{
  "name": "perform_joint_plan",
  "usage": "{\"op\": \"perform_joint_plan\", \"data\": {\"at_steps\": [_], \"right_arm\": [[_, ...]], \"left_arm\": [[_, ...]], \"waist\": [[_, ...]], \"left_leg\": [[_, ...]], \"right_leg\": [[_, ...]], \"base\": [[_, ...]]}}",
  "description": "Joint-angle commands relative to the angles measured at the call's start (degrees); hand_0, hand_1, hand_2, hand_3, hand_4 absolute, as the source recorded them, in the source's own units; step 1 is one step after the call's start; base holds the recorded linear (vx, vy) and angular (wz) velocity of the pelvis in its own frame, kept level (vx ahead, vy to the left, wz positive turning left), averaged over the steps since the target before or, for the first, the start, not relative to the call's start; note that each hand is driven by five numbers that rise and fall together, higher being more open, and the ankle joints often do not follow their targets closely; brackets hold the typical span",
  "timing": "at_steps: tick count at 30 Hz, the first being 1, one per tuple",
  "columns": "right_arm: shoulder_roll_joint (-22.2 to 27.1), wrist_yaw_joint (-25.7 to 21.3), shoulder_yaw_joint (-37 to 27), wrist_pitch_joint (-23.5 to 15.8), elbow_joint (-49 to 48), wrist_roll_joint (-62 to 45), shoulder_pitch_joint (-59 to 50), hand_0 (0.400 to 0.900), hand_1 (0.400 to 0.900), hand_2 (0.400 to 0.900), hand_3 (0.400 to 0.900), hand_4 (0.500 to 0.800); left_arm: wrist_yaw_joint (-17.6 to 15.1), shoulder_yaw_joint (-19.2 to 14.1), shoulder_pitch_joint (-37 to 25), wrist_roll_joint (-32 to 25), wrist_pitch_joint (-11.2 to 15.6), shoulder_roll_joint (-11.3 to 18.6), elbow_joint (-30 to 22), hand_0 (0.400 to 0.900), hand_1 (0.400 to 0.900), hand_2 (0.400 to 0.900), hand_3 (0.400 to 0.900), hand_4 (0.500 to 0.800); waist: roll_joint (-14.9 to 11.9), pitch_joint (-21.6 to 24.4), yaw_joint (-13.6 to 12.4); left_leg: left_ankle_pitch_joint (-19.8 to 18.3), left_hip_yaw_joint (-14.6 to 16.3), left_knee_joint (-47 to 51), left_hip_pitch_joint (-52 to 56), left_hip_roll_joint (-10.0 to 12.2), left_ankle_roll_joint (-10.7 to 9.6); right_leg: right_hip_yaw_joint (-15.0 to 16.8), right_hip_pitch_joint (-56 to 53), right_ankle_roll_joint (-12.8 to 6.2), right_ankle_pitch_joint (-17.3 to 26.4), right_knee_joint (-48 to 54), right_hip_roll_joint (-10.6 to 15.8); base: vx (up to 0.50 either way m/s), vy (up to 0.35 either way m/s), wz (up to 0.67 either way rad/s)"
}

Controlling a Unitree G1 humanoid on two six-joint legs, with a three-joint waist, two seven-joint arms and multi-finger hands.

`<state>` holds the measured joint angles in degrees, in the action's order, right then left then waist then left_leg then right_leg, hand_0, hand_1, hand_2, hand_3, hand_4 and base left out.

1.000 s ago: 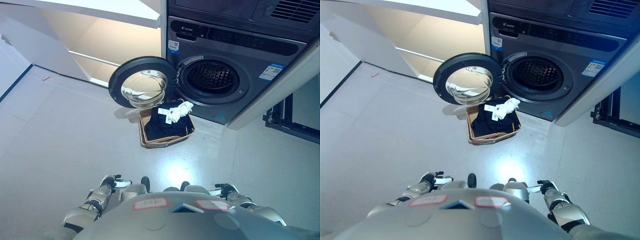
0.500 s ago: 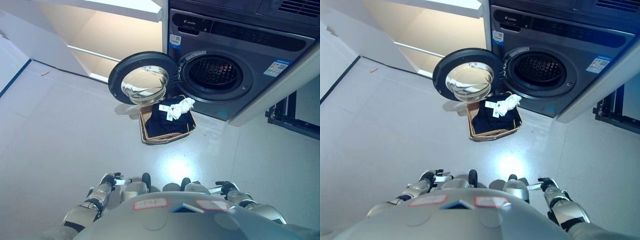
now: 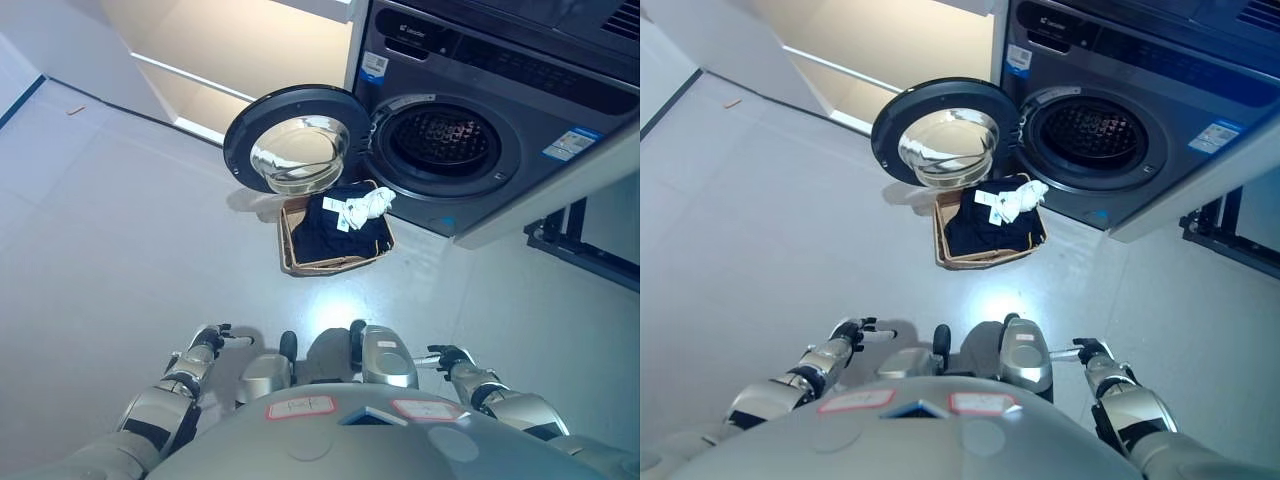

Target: Put the clothes in the basket into the washing machine.

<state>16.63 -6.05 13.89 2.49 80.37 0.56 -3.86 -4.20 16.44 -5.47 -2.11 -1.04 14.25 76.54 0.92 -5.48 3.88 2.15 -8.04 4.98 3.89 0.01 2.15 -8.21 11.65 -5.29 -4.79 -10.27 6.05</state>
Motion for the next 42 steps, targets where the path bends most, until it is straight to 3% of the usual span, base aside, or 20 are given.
{"op": "perform_joint_plan", "data": {"at_steps": [1,6,10,12,13,14,15,18,19,20,21,22,24,26,29,32,36,37,40,42], "right_arm": [[2.3,-1.5,-1.7,-0.5,1.0,-1.7,0.0,0.9,0.9,0.9,0.9,0.8],[2.7,-1.0,-2.6,-0.8,0.9,-2.0,1.6,0.9,0.9,0.9,0.9,0.8],[3.3,-0.9,-2.1,-1.1,0.9,-1.6,1.4,0.9,0.9,0.9,0.9,0.8],[3.9,-0.6,-1.4,-1.5,0.0,-1.5,1.0,0.9,0.9,0.9,0.9,0.8],[4.2,-0.7,-1.0,-1.5,-0.4,-1.6,0.7,0.9,0.9,0.9,0.9,0.8],[4.2,-0.7,-1.0,-1.5,-0.4,-1.6,0.7,0.9,0.9,0.9,0.9,0.8],[4.8,-1.5,-0.2,-1.6,-1.2,-1.9,-0.4,0.9,0.9,0.9,0.9,0.8],[5.4,-1.7,0.7,-1.4,-2.2,-2.3,-1.7,0.9,0.9,0.9,0.9,0.8],[5.7,-2.1,0.8,-1.5,-2.6,-2.8,-2.2,0.9,0.9,0.9,0.9,0.8],[5.8,-2.2,0.5,-1.7,-3.5,-3.9,-2.4,0.9,0.9,0.9,0.9,0.8],[5.8,-2.2,0.5,-1.7,-3.5,-3.9,-2.4,0.9,0.9,0.9,0.9,0.8],[5.8,-2.6,0.8,-1.9,-4.6,-4.5,-2.6,0.9,0.9,0.9,0.9,0.8],[5.5,-2.8,1.2,-2.0,-5.3,-4.4,-2.5,0.9,0.9,0.9,0.9,0.8],[5.0,-2.6,2.1,-2.0,-7.8,-4.4,-1.4,0.9,0.9,0.9,0.9,0.8],[4.5,-2.0,3.0,-2.3,-12.2,-3.5,-0.5,0.9,0.9,0.9,0.9,0.8],[5.1,-1.2,3.0,-2.5,-18.7,-2.9,0.7,0.9,0.9,0.9,0.9,0.8],[6.0,-0.8,4.8,-2.6,-21.9,0.4,-0.3,0.9,0.9,0.9,0.9,0.8],[8.9,0.3,9.5,-2.4,-27.4,7.8,-3.5,0.9,0.9,0.9,0.9,0.8],[12.7,1.2,11.3,-2.6,-31.7,12.0,-6.0,0.9,0.9,0.9,0.9,0.8],[16.8,2.3,13.3,-3.4,-32.9,14.9,-8.6,0.9,0.9,0.9,0.9,0.8]], "left_arm": [[-0.4,0.4,-1.9,1.4,2.2,0.7,1.0,0.9,0.9,0.9,0.9,0.8],[0.2,0.5,-1.2,1.5,2.3,0.6,1.5,0.9,0.9,0.9,0.9,0.8],[0.5,0.4,-0.7,1.0,2.4,0.2,1.2,0.9,0.9,0.9,0.9,0.8],[0.6,0.2,-0.7,0.6,2.3,-0.3,0.8,0.9,0.9,0.9,0.9,0.8],[0.5,0.2,-1.0,0.3,2.2,-0.2,0.5,0.9,0.9,0.9,0.9,0.8],[0.5,0.2,-1.0,0.3,2.2,-0.2,0.5,0.9,0.9,0.9,0.9,0.8],[0.0,0.6,-2.3,-0.2,2.5,-0.1,-0.8,0.9,0.9,0.9,0.9,0.8],[-0.4,0.9,-2.9,-0.8,2.3,0.0,-1.3,0.9,0.9,0.9,0.9,0.8],[-0.4,0.9,-3.0,-1.0,2.2,0.4,-1.3,0.9,0.9,0.9,0.9,0.8],[-0.8,0.7,-3.0,-1.1,2.1,1.0,-0.9,0.9,0.9,0.9,0.9,0.8],[-0.8,0.7,-3.0,-1.1,2.1,1.0,-0.9,0.9,0.9,0.9,0.9,0.8],[-1.1,0.7,-3.1,-1.2,2.0,1.5,-0.7,0.9,0.9,0.9,0.9,0.8],[-1.3,0.8,-3.0,-1.2,1.9,1.7,-0.6,0.9,0.9,0.9,0.9,0.8],[-1.2,1.2,-2.7,-1.1,1.9,1.7,-0.9,0.9,0.9,0.9,0.9,0.8],[-0.9,1.3,-2.2,-0.8,2.2,2.1,-1.1,0.9,0.9,0.9,0.9,0.8],[-1.2,1.2,-2.0,-0.7,2.5,3.0,-2.5,0.9,0.9,0.9,0.9,0.8],[-1.6,1.4,-2.5,-0.3,2.7,4.0,-4.0,0.9,0.9,0.9,0.9,0.8],[-1.8,2.2,-3.9,-0.1,3.1,5.2,-6.0,0.9,0.9,0.9,0.9,0.8],[-2.2,1.9,-4.4,0.4,3.3,6.6,-6.7,0.9,0.9,0.9,0.9,0.8],[-2.6,1.2,-4.5,-0.2,4.0,8.2,-6.4,0.9,0.9,0.9,0.9,0.8]], "waist": [[-0.4,1.3,1.2],[-0.4,3.5,3.0],[0.7,5.1,2.9],[0.5,4.6,2.2],[-0.6,4.0,1.6],[-0.5,4.0,1.7],[-2.8,1.8,0.2],[-3.8,0.8,-1.1],[-4.2,0.7,-1.8],[-4.9,0.9,-2.4],[-4.8,0.6,-2.6],[-4.7,0.6,-3.1],[-4.2,0.3,-3.4],[-2.9,0.4,-3.8],[-3.2,1.2,-4.0],[-4.1,2.5,-4.0],[-4.3,2.0,-4.2],[-4.5,-0.8,-3.2],[-3.8,-1.5,-3.1],[-3.0,-1.5,-3.9]], "left_leg": [[-11.0,0.1,-0.4,10.0,-4.0,0.1],[-12.4,-2.0,-2.6,12.9,-1.6,-1.5],[-9.2,-2.6,-7.7,11.7,0.3,-3.0],[-2.7,-2.2,-22.5,6.3,0.5,-5.2],[0.0,-2.2,-28.1,2.5,-0.5,-5.7],[-0.3,-2.3,-28.7,2.2,-0.5,-5.7],[2.6,-0.8,-40.3,-4.1,-2.6,-6.0],[2.0,2.2,-44.4,-8.9,-2.1,-5.1],[1.2,3.7,-43.1,-11.5,-1.3,-4.5],[-0.7,7.6,-35.9,-16.0,0.8,-3.8],[-1.0,7.8,-36.0,-15.5,1.0,-3.8],[-2.0,10.1,-26.7,-17.0,2.4,-3.9],[-0.2,10.9,-19.9,-17.0,2.9,-4.5],[4.7,14.2,-11.1,-16.8,4.3,-5.4],[3.2,12.8,-10.6,-15.4,2.6,-4.6],[1.8,13.8,-9.4,-13.8,1.6,-3.4],[0.3,14.1,-8.2,-12.0,1.0,-1.9],[0.3,13.6,-8.6,-11.8,1.0,-1.3],[0.4,12.6,-8.7,-12.4,1.2,-1.2],[0.1,12.2,-7.4,-11.9,2.1,-2.2]], "right_leg": [[2.4,5.2,-2.07,12.9,7.2,0.3],[4.4,3.9,-0.58,14.1,9.1,-3.1],[3.9,3.2,1.26,11.4,6.5,-5.9],[3.8,-0.3,3.53,8.2,5.2,-7.6],[4.1,-2.2,3.96,7.4,5.5,-7.0],[4.1,-2.2,3.95,7.4,5.5,-7.0],[4.2,-4.6,5.13,6.4,5.0,-5.9],[3.8,-5.9,5.83,5.5,4.6,-5.6],[3.8,-6.9,5.93,5.1,5.0,-5.5],[2.9,-9.1,5.34,4.3,7.0,-5.0],[3.1,-9.5,5.32,4.3,7.2,-5.2],[2.6,-11.2,4.36,3.7,9.3,-5.3],[2.8,-12.7,3.88,3.1,10.5,-5.8],[2.5,-15.3,3.17,2.1,11.8,-6.8],[2.9,-15.8,2.48,1.1,10.7,-5.7],[2.9,-15.5,1.55,0.5,8.2,-4.6],[2.4,-10.4,-1.31,1.4,-3.4,-3.8],[3.2,-5.1,-3.68,4.4,-11.3,-3.5],[3.5,-2.9,-2.92,3.9,-12.3,-2.9],[0.3,-3.3,-1.64,2.8,-6.0,1.3]], "base": [[0.34,-0.095,0.47],[0.34,-0.164,0.6],[0.24,-0.17,0.13],[0.27,-0.245,0.16],[0.12,-0.134,0.17],[0.13,-0.222,0.19],[0.08,-0.157,0.13],[0.13,-0.186,0.06],[0.21,-0.1,0.09],[0.22,-0.099,0.06],[0.28,-0.071,0.1],[0.21,0.011,-0.04],[0.21,0.028,-0.02],[0.2,0.054,-0.04],[0.2,0.115,-0.3],[0.15,0.111,-0.22],[0.01,0.096,-0.09],[-0.13,0.054,0.27],[-0.04,0.016,0.17],[0.04,-0.056,-0.03]]}}
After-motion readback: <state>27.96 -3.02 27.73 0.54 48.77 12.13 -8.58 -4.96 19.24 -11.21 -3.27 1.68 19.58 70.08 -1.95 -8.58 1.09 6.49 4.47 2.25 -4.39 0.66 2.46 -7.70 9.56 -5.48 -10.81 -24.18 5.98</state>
